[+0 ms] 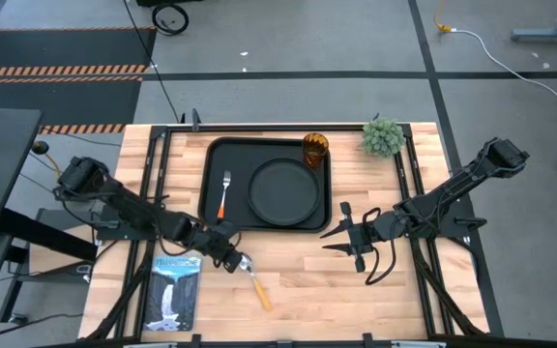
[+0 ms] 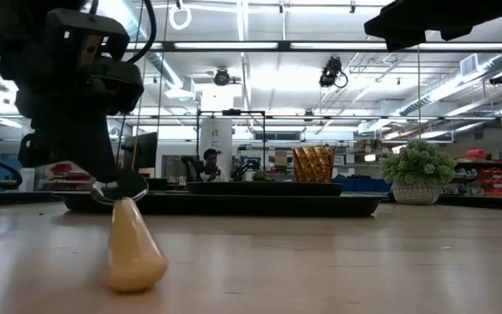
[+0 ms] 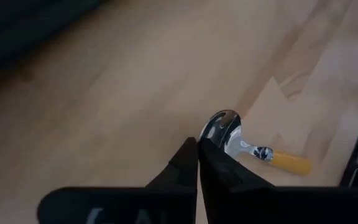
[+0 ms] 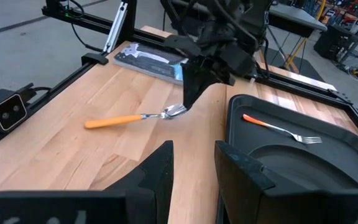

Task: Pick and place plate/cup/fork/spoon on tray
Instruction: Put the yellow spoon on the black serving tray beside the orange fork

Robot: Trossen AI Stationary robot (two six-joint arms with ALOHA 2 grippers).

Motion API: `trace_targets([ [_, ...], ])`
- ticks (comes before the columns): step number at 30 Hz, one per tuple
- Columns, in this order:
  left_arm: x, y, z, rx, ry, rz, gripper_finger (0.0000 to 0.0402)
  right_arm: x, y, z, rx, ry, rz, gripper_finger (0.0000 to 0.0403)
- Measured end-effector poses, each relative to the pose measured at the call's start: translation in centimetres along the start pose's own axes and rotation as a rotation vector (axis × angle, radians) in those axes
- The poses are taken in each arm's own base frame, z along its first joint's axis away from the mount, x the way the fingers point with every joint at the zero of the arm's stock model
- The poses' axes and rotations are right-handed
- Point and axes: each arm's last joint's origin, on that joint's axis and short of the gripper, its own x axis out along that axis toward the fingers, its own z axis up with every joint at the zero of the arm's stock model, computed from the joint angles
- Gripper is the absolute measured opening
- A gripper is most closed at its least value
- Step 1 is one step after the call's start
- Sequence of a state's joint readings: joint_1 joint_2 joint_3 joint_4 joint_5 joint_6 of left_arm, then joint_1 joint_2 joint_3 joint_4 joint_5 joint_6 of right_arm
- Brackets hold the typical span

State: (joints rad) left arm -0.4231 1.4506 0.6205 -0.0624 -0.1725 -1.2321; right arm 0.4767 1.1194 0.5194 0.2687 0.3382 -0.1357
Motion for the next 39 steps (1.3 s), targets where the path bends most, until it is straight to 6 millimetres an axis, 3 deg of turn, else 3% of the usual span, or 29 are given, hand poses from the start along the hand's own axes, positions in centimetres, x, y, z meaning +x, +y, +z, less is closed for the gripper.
trace_targets([
  [15,-2.4,1.4,3.9,0.064,0.037,-0.014,0.0006,0.0,0.0,0.0,0.001,0.0,0.0,0.0123],
  [33,-2.6,4.0,7.7,0.104,0.106,-0.053,0.0002,0.0,0.0,0.0,0.001,0.001,0.0,0.0123],
  [39,-3.5,5.2,8.9,0.125,0.106,-0.05,0.0001,0.0,0.0,0.0,0.001,0.0,-0.001,0.0123],
])
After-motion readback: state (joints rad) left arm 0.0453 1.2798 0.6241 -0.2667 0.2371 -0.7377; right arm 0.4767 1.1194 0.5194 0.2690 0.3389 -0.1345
